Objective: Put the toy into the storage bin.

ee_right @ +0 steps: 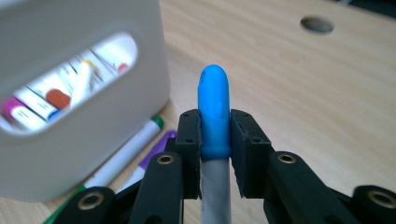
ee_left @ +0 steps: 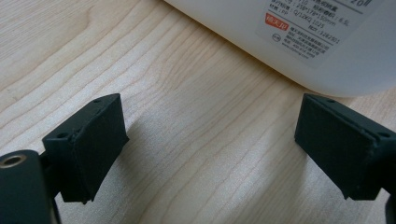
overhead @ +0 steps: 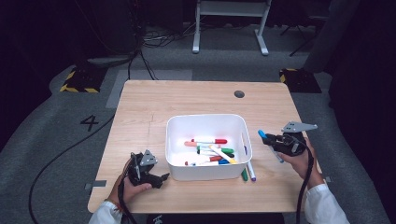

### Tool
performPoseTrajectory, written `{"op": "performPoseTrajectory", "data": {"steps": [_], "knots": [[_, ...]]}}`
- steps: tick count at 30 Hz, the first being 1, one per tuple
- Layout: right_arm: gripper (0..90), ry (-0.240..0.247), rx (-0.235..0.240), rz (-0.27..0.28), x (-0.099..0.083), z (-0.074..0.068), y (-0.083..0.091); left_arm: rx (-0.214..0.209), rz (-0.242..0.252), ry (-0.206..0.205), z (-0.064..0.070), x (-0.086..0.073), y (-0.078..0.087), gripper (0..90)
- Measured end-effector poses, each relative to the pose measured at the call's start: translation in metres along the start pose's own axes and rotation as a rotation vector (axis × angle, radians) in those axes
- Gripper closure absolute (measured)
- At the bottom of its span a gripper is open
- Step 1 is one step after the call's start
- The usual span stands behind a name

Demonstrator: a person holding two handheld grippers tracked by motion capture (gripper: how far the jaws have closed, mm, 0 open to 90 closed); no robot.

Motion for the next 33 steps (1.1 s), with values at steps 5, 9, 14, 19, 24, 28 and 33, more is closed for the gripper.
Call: {"op": "performPoseTrajectory", "data": {"steps": [5, 9, 14, 19, 24, 28, 33], "knots": [[74.8, 0.035, 0.015, 0.053, 0.027, -0.004, 0.021, -0.003, 0.001, 0.003, 0.000, 0.000, 0.000, 9.1], [74.8, 0.066, 0.032, 0.081, 0.042, -0.008, 0.030, -0.005, 0.000, 0.001, 0.000, 0.000, 0.000, 9.1], [74.8, 0.120, 0.052, 0.113, 0.068, -0.022, 0.039, -0.003, 0.001, 0.002, 0.000, 0.000, 0.000, 9.1], [74.8, 0.146, 0.080, 0.129, 0.082, -0.031, 0.042, -0.003, 0.001, 0.003, 0.000, 0.000, 0.000, 9.1], [74.8, 0.177, 0.105, 0.136, 0.098, -0.044, 0.042, -0.002, 0.002, 0.002, 0.000, 0.000, 0.000, 9.1], [74.8, 0.201, 0.123, 0.143, 0.108, -0.055, 0.040, -0.004, 0.001, 0.002, 0.000, 0.000, 0.000, 9.1], [74.8, 0.236, 0.160, 0.145, 0.119, -0.069, 0.037, -0.004, 0.001, 0.002, 0.000, 0.000, 0.000, 9.1]]}}
Point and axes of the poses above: each handheld gripper's, and its own axes: y roughly backward along the jaws, x roughly out of its top, z roughly to its right, the point moved 1 cm from there along -y, roughly forward along the jaws, and after that the axes turned 7 degrees about -x, right-handed, at the moved point
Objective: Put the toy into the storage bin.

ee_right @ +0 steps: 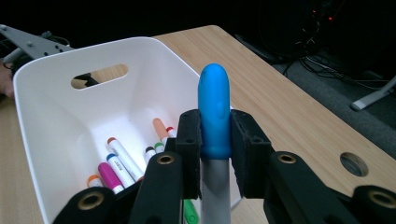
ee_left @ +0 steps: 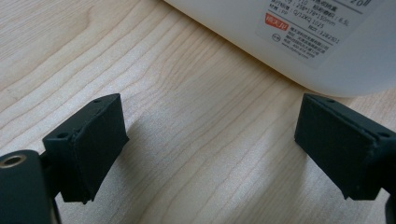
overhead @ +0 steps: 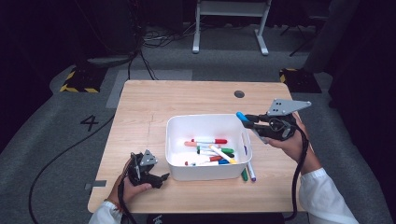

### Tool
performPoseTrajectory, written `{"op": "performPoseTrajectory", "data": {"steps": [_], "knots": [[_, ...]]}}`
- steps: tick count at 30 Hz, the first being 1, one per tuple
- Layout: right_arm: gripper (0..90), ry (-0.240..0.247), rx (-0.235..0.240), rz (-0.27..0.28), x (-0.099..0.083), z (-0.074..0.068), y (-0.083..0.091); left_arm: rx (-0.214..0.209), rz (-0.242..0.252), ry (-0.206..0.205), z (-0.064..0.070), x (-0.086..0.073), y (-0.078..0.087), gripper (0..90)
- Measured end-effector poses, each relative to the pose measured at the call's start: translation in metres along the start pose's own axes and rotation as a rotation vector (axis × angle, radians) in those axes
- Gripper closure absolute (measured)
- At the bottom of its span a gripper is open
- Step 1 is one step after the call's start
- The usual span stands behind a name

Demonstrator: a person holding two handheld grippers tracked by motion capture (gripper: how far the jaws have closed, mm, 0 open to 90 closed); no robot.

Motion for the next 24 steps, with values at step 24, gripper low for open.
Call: {"op": "performPoseTrajectory", "data": {"steps": [24], "knots": [[74.7, 0.118, 0.122, -0.061, 0.026, -0.043, -0.044, -0.005, -0.001, -0.003, 0.000, 0.000, 0.000, 9.1]]}}
Point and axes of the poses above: each handheld gripper's, and its own axes: y roughly backward along the jaws, x roughly out of its top, z roughly to its right, the point moved 1 cm from there along -y, roughly forward along the jaws, and after that the axes turned 7 degrees about -x, right-handed, at the moved point
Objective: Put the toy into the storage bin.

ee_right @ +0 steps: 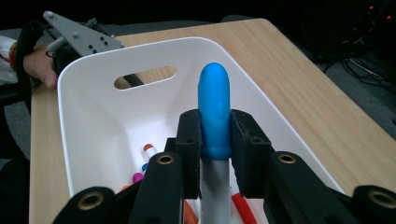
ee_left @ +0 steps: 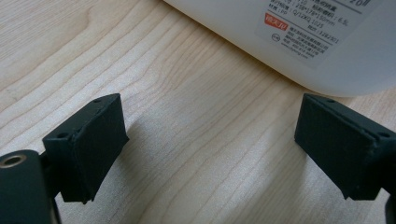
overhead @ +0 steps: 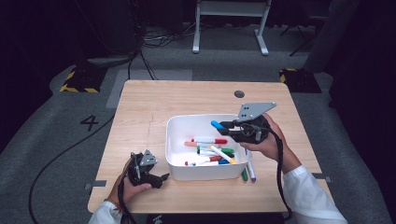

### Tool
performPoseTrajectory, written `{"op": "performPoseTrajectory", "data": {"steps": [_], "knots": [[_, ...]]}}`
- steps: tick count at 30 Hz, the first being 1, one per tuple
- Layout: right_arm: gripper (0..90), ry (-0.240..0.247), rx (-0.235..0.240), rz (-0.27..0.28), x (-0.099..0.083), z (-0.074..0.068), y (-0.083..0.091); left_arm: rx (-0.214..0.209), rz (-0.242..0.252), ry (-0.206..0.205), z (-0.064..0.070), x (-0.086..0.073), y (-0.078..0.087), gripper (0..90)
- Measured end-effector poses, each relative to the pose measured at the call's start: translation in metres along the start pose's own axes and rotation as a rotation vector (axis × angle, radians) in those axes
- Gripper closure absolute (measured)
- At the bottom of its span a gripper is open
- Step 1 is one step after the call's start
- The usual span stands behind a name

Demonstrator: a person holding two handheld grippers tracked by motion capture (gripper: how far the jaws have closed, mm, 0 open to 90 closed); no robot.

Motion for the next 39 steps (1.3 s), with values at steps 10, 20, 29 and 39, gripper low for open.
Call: {"op": "performPoseTrajectory", "data": {"steps": [10, 20, 29, 39], "knots": [[74.7, 0.069, 0.086, -0.103, -0.005, -0.020, -0.028, -0.003, 0.000, -0.003, 0.000, 0.000, 0.000, 9.1], [74.7, 0.124, 0.174, -0.221, -0.014, -0.041, -0.043, -0.006, 0.001, -0.001, 0.000, 0.000, 0.000, 9.1], [74.5, 0.143, 0.211, -0.245, -0.015, -0.047, -0.045, -0.007, 0.001, 0.000, 0.000, 0.000, 0.000, 9.1], [67.4, 0.146, 0.221, -0.244, -0.015, -0.048, -0.044, -0.004, 0.000, -0.003, 0.000, 0.000, 0.000, 9.1]]}}
Point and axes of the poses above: each handheld gripper's, and its own axes: y roughly backward along the jaws, x roughly out of its top, z roughly to its right, the point moved 1 cm from there along -y, roughly forward along the jaws, and after that the axes turned 7 degrees about -x, right-handed, at the moved point
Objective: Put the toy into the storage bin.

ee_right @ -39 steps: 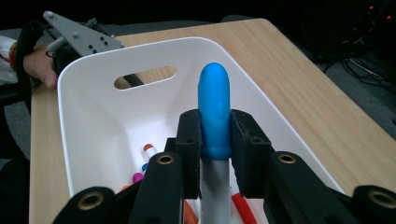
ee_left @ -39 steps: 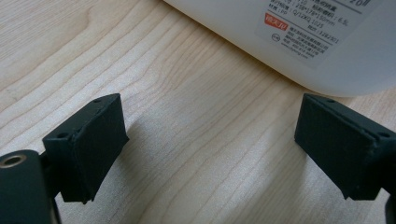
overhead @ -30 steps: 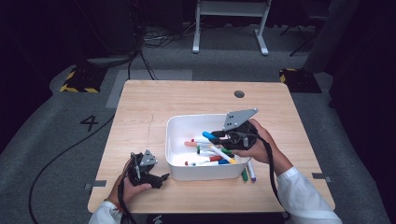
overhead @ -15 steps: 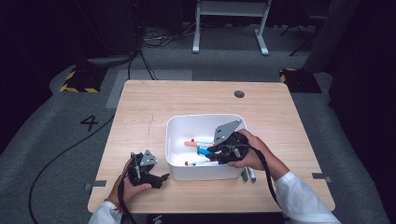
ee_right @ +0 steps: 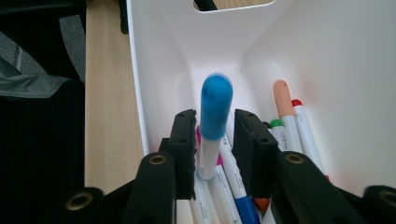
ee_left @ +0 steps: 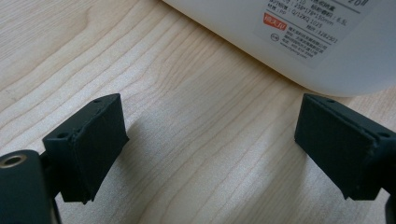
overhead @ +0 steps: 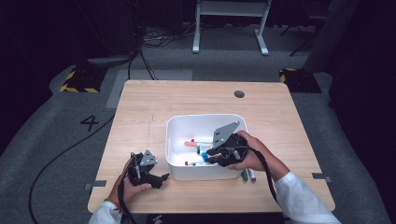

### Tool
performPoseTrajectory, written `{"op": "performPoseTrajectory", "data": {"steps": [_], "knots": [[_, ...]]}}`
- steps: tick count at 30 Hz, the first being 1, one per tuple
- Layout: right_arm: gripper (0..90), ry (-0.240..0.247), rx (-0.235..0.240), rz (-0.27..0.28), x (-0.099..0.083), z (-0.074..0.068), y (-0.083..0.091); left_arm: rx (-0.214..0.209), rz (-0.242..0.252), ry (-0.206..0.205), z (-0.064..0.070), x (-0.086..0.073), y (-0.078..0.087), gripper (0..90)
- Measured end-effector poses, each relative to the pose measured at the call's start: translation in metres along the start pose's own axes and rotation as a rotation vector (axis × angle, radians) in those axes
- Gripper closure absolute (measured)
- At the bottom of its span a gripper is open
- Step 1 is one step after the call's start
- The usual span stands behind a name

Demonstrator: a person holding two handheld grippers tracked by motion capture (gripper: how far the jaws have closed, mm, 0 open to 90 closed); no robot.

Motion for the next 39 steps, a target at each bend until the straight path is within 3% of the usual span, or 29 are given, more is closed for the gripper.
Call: {"op": "performPoseTrajectory", "data": {"steps": [1, 12, 20, 24, 25, 32, 39], "knots": [[63.8, -0.010, -0.007, 0.004, 0.000, 0.001, 0.001, 0.000, -0.001, 0.000, 0.000, 0.000, 0.000, 9.1], [62.8, -0.033, -0.030, 0.056, -0.004, 0.004, 0.006, 0.000, -0.001, 0.000, 0.000, 0.000, 0.000, 9.1], [53.3, -0.070, -0.088, 0.100, -0.006, 0.008, 0.012, -0.001, -0.001, 0.000, 0.000, 0.000, 0.000, 9.1], [48.2, -0.107, -0.127, 0.131, -0.010, 0.012, 0.020, -0.001, -0.002, 0.000, 0.000, 0.000, 0.000, 9.1], [43.8, -0.112, -0.156, 0.133, -0.012, 0.014, 0.025, -0.001, -0.002, 0.000, 0.000, 0.000, 0.000, 9.1], [40.6, -0.148, -0.216, 0.169, -0.020, 0.017, 0.045, -0.001, -0.001, 0.000, 0.000, 0.000, 0.000, 9.1], [40.4, -0.183, -0.284, 0.198, -0.042, 0.018, 0.070, 0.000, -0.001, 0.000, 0.000, 0.000, 0.000, 9.1]]}}
Point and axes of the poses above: each handheld gripper's, and its own axes: y roughly backward along the jaws, x roughly out of its top, z roughly to its right, the point moved 1 cm from there along -y, roughly forward along the jaws, and after that the axes turned 7 degrees about -x, right-handed, at the moved point
